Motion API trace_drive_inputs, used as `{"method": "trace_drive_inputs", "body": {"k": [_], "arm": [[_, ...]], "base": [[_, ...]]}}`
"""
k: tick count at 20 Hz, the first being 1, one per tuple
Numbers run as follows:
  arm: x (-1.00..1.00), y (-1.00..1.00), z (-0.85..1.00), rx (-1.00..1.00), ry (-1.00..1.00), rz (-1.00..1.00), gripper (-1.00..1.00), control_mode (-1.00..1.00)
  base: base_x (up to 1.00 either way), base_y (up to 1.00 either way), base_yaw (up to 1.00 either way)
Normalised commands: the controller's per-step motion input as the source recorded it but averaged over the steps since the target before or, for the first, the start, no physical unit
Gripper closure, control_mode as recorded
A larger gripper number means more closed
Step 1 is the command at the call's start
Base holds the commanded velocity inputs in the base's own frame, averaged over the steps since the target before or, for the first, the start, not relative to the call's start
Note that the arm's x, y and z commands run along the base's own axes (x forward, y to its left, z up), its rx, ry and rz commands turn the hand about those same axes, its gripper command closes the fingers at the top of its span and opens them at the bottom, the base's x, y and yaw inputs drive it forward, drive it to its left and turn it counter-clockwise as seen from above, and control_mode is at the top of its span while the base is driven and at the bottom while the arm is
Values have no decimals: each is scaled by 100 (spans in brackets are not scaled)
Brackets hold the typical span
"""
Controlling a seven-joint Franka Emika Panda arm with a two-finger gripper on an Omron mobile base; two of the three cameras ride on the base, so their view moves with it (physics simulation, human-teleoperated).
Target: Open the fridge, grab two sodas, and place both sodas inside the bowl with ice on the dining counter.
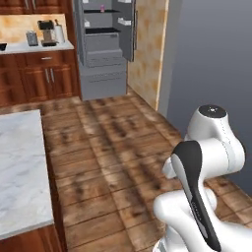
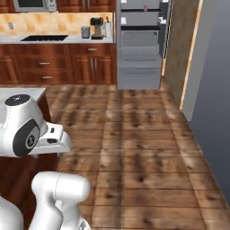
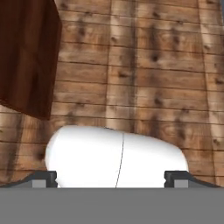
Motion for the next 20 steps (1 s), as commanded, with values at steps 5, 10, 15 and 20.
{"method": "trace_drive_inputs", "body": {"k": [5,10,15,20], "arm": [[0,0,0,0,0,0,-100,100],[0,0,0,0,0,0,-100,100],[0,0,0,0,0,0,-100,100],[0,0,0,0,0,0,-100,100]], "base": [[100,-92,0],[100,-64,2],[100,-29,9],[100,-21,10]]}}
